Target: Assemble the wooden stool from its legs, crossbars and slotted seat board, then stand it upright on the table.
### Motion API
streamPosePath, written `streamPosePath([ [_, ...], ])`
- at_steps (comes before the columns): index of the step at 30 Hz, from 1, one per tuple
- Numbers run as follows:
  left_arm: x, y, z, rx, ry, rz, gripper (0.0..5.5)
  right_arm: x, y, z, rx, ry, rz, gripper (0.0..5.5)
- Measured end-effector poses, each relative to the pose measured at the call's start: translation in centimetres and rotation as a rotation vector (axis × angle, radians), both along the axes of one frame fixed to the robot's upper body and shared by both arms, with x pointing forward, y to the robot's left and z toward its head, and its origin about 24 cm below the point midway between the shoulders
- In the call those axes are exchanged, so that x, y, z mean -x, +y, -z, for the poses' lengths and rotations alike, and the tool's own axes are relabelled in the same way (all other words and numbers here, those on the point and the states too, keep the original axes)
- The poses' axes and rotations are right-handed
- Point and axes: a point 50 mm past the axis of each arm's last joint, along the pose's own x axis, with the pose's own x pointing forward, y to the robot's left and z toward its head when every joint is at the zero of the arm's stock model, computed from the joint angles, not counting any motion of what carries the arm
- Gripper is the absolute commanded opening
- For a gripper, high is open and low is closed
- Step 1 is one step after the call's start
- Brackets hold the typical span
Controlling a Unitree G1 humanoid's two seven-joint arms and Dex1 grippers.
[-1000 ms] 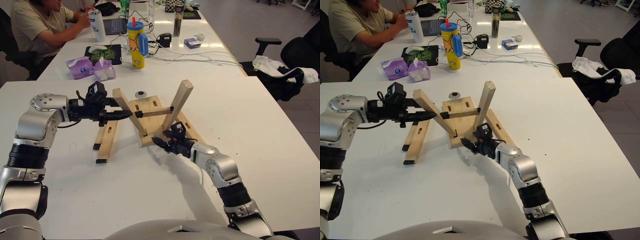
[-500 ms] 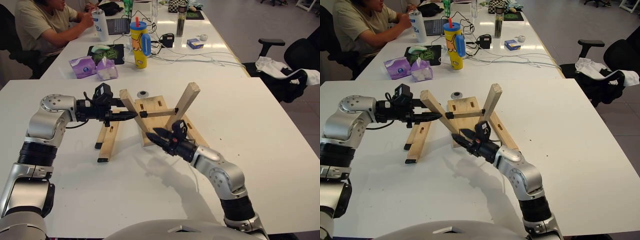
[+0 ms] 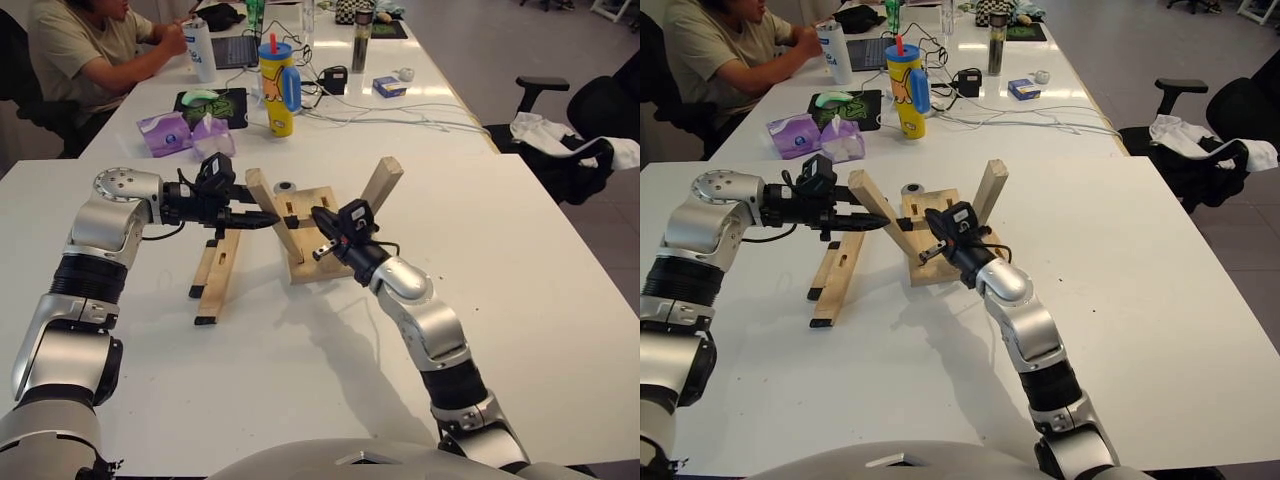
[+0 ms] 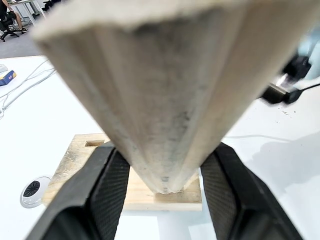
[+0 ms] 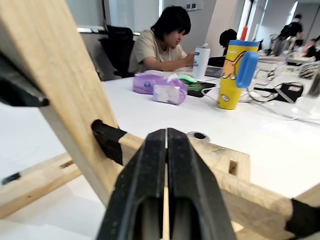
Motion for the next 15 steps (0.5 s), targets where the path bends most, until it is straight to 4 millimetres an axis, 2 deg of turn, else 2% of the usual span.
streamPosePath([
  [5,-0.1,-0.3,0.5,0.053,-0.002,-0.029,2.07,0.0,0.7,0.1,0.037,-0.01,-0.028,0.03],
  [9,0.2,-0.9,1.7,0.124,0.017,-0.057,2.07,0.2,0.7,0.6,-0.001,0.007,-0.049,0.03],
  [11,0.2,-1.2,1.8,0.137,0.014,-0.056,2.07,0.8,0.3,1.0,-0.097,0.021,-0.066,0.03],
  [12,0.3,-1.3,1.6,0.139,0.009,-0.051,2.07,1.6,-0.2,2.0,-0.123,0.068,-0.077,0.03],
  [15,0.3,-1.1,1.3,0.133,0.012,-0.04,2.07,3.1,-1.8,3.4,-0.142,0.115,-0.1,0.03],
])
